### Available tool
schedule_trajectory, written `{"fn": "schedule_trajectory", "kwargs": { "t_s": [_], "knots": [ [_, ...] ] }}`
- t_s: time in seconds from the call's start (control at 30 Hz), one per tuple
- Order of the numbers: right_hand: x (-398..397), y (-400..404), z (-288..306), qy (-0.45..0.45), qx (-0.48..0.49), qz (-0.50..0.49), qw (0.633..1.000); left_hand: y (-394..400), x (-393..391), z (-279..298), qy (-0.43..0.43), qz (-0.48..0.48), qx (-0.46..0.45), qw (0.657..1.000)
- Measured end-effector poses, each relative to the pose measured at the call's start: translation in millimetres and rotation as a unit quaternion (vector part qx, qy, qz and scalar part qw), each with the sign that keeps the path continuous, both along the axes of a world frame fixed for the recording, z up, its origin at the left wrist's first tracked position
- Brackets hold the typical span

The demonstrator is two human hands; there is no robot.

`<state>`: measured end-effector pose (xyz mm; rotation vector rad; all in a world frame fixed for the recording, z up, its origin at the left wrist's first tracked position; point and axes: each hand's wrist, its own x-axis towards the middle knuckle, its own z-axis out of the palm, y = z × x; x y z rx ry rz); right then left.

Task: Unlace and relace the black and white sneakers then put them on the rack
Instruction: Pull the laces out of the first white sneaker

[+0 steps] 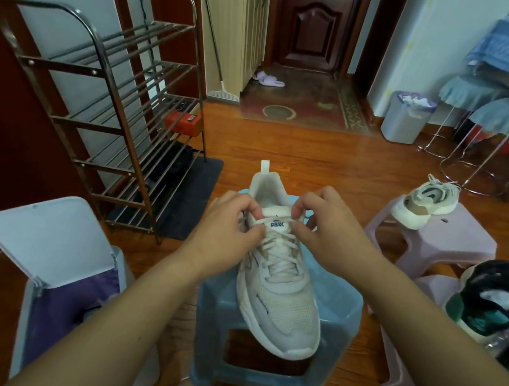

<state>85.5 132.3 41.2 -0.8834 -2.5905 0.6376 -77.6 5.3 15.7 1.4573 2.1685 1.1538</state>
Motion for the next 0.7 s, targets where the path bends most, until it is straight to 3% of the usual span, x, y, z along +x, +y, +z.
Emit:
{"fn": "schedule_trajectory", "kwargs": {
  "t_s": [0.1, 0.37, 0.53, 0.7],
  "knots": [
    [3.3, -5.0, 1.6, -0.008, 0.06, 0.003, 0.998, -2.2, -5.0, -3.5, 0.009, -0.03, -0.012, 0.999],
    [-1.5, -9.9, -3.7, -0.005, 0.05, -0.007, 0.999, -5.3, -11.8, -3.6, 0.001, -0.063, -0.014, 0.998],
    [-22.7, -24.6, 1.0, 0.029, -0.066, 0.008, 0.997, -2.4, -6.5, -5.0, 0.019, -0.05, -0.014, 0.998],
    [20.3, 10.7, 17.1, 0.093, -0.212, -0.017, 0.973, -4.0, -11.9, -2.5, 0.008, -0.027, -0.019, 0.999]
  ]
}}
